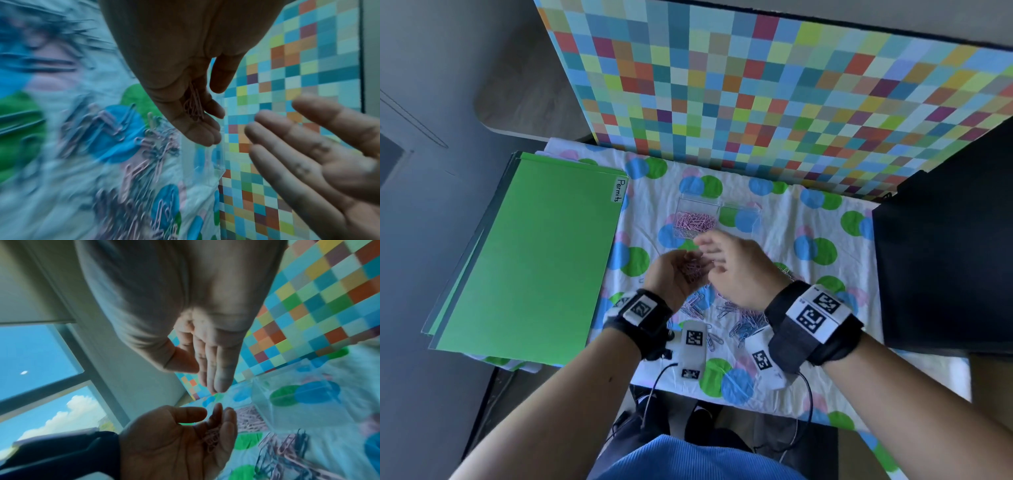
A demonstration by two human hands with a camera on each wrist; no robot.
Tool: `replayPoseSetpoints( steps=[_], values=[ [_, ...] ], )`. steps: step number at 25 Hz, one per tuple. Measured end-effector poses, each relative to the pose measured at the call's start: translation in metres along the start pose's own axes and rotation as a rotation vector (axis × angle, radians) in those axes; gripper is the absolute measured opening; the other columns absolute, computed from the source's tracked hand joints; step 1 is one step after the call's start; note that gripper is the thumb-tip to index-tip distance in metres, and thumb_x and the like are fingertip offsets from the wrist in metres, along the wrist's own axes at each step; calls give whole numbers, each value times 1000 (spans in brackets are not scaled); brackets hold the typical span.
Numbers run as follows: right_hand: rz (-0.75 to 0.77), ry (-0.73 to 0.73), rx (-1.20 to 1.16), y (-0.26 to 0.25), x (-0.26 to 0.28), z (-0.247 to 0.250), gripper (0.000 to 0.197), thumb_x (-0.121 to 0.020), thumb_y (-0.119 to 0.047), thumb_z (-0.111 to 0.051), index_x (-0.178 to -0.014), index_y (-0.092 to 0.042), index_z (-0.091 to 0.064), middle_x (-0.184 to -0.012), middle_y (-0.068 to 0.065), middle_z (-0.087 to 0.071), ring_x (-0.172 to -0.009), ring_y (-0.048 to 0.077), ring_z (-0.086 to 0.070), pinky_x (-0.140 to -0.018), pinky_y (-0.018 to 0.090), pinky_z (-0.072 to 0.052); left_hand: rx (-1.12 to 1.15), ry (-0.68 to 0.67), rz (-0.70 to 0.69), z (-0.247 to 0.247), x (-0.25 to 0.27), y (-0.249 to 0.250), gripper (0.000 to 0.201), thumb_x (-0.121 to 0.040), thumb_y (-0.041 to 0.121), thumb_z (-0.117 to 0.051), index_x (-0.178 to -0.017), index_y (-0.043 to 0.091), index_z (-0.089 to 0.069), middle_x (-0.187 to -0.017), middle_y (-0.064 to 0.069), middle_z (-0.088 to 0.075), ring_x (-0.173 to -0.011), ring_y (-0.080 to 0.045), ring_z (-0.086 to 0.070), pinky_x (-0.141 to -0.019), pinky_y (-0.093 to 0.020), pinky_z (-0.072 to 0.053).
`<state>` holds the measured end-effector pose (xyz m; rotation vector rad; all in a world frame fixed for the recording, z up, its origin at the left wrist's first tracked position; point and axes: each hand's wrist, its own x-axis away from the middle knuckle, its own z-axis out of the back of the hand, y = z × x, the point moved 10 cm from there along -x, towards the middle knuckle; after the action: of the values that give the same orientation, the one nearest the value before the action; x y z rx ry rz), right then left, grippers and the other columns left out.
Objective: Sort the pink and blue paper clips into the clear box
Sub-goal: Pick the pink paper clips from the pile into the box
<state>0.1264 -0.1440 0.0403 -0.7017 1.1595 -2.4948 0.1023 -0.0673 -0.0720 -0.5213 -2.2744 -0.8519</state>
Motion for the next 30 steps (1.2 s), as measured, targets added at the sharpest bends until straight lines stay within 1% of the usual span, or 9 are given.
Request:
replayPoseSetpoints(
  steps=[5,8,11,14,19,21,24,27,30],
  values=[
    [-38,252,-74,29,14,53,29,-84,2,-55,-108,-15,-60,-107,-2,-65,-96,7,-63,-83,9,-49,-579,125,-294,-29,-34,81,26,-92,4,-39,-76,5,-59,-66,-11,-61,-58,-21,-58,-56,-27,-52],
    [-56,208,-12,45,20,41,24,-85,0,-55,-104,-14,-60,-101,-3,-65,-91,8,-63,-81,13,-50,-1129,152,-444,-50,-47,109,20,-86,17,-48,-86,13,-68,-89,-15,-68,-82,-30,-63,-79,-36,-52],
    [-73,98,35,59,24,11,22,-86,-1,-54,-103,-14,-60,-104,0,-64,-95,10,-62,-82,18,-51,-1632,149,-443,-56,-46,105,30,-89,19,-47,-111,18,-67,-117,-8,-66,-106,-27,-60,-96,-34,-47],
    [-108,10,51,75,29,-18,22,-86,0,-54,-101,-15,-59,-108,5,-63,-99,16,-61,-86,30,-53,-1679,93,-503,-58,-39,105,32,-88,18,-49,-116,23,-64,-125,-5,-62,-113,-22,-58,-101,-30,-43],
    [-11,-106,345,76,29,-66,32,-88,-4,-50,-116,-12,-62,-116,6,-58,-107,21,-55,-92,32,-46,-1762,-9,-799,-50,8,91,30,-86,7,-49,-102,20,-71,-104,-2,-69,-90,-21,-65,-85,-36,-53],
    [65,-125,501,70,27,-80,33,-88,-9,-49,-119,-12,-60,-112,7,-53,-107,23,-49,-95,37,-44,-1914,-131,-750,-33,24,53,31,-87,9,-48,-106,22,-69,-107,0,-66,-92,-21,-63,-82,-38,-54],
    [138,-107,668,65,32,-90,32,-85,-18,-54,-117,-15,-60,-113,6,-50,-108,24,-45,-93,42,-44,-2206,-275,-707,-1,42,-6,39,-85,12,-53,-120,26,-62,-121,2,-61,-109,-20,-56,-89,-38,-52],
    [154,-47,653,70,44,-89,33,-78,-15,-63,-111,-19,-64,-99,2,-50,-95,21,-46,-83,41,-46,-2274,-207,-704,30,52,-16,49,-84,13,-56,-130,29,-54,-134,4,-54,-122,-20,-49,-100,-38,-45],
    [118,21,621,81,48,-82,30,-78,-15,-64,-107,-20,-67,-98,0,-53,-89,20,-48,-80,39,-47,-2265,-111,-704,49,57,-5,49,-83,15,-60,-129,28,-54,-135,4,-53,-123,-20,-49,-98,-39,-46]
  ],
)
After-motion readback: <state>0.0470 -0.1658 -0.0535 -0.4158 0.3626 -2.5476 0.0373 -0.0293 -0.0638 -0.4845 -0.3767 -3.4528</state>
